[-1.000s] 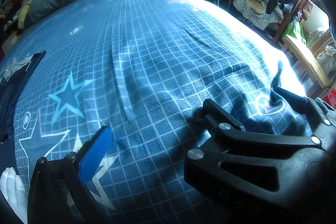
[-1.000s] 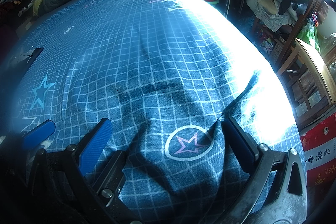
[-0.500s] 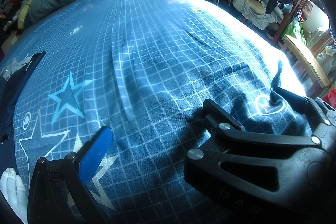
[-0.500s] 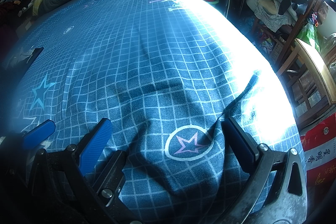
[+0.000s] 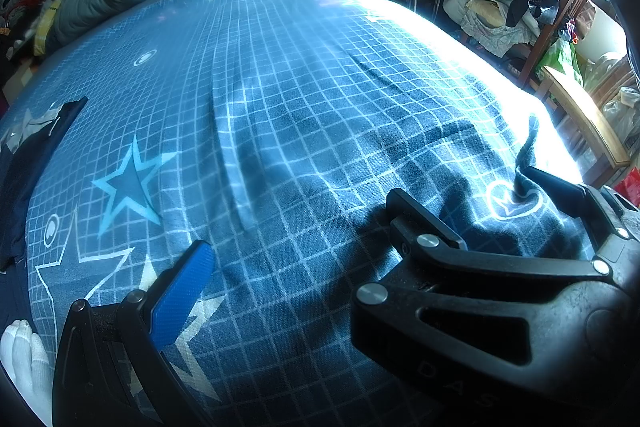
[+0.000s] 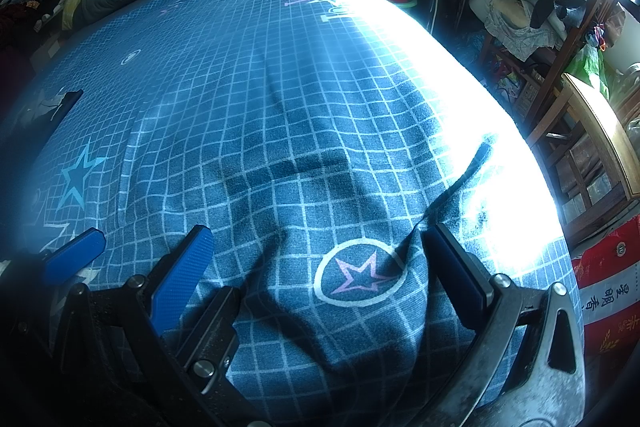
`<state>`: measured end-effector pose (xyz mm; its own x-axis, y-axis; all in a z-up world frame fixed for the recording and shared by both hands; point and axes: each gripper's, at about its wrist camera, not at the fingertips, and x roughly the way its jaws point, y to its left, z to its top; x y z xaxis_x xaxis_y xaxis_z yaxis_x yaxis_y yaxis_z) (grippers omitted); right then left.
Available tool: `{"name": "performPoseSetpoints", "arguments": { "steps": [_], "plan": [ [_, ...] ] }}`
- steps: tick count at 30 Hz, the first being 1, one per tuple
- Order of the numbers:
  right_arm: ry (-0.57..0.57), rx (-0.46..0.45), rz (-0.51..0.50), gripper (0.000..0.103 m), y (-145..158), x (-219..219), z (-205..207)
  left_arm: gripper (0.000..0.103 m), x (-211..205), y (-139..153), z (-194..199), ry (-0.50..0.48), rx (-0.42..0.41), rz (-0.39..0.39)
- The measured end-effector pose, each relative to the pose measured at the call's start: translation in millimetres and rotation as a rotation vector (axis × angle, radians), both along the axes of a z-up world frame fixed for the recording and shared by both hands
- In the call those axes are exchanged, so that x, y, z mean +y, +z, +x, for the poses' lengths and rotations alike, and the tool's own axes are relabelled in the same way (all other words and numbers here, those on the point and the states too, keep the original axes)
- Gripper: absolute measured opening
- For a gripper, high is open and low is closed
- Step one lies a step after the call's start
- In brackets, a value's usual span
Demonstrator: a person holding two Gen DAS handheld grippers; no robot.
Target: Fold small clothes
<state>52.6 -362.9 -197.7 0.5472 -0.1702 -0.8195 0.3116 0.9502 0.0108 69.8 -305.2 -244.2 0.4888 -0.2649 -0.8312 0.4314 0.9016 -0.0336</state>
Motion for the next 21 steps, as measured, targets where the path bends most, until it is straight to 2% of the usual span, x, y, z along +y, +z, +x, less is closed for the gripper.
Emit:
{"name": "performPoseSetpoints", "arguments": {
  "steps": [21],
  "plan": [
    [0.005, 0.001, -0.005, 0.103, -0.1, -0.2, -0.1, 0.103, 0.2, 0.1, 0.0, 0.000, 0.000, 0.000]
  ]
}}
